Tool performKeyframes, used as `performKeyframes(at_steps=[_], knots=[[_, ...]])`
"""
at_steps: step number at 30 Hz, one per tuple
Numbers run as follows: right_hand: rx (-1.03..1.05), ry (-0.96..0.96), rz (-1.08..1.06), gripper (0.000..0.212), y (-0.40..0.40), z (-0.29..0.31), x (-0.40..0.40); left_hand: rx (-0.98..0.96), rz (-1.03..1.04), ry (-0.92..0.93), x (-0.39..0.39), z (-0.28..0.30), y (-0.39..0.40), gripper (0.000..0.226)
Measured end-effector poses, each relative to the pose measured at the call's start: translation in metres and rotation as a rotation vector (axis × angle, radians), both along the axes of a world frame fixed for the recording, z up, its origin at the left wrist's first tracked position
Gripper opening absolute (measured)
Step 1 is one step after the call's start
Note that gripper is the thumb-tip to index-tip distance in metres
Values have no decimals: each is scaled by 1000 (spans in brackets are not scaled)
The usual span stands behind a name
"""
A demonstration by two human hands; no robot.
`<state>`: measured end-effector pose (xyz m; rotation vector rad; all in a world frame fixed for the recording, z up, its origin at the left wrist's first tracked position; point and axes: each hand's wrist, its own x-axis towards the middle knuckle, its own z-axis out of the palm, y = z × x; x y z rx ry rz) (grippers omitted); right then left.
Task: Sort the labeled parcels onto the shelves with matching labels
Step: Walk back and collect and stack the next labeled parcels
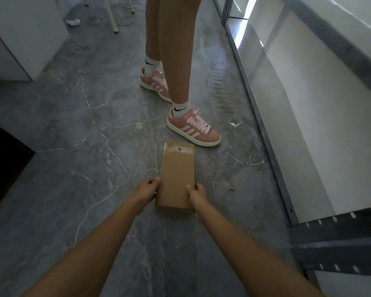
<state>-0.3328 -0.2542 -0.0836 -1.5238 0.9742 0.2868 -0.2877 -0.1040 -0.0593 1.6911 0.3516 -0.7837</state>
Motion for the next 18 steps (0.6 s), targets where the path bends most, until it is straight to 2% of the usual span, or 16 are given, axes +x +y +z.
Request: performKeyframes(at_steps=[3, 7, 9, 18], knots=[[-1, 9, -2, 37, 11, 44, -28, 0, 51, 52, -27, 45, 11, 23], [8, 63, 47, 36, 36, 128, -76, 12, 71, 105, -76, 144, 35, 48], [-16, 85, 91, 35, 47, 177, -101, -7, 32, 120, -102, 199, 44, 47], [1, 48, 159, 35, 93, 482, -206, 30, 68, 115, -202, 521, 94, 46]])
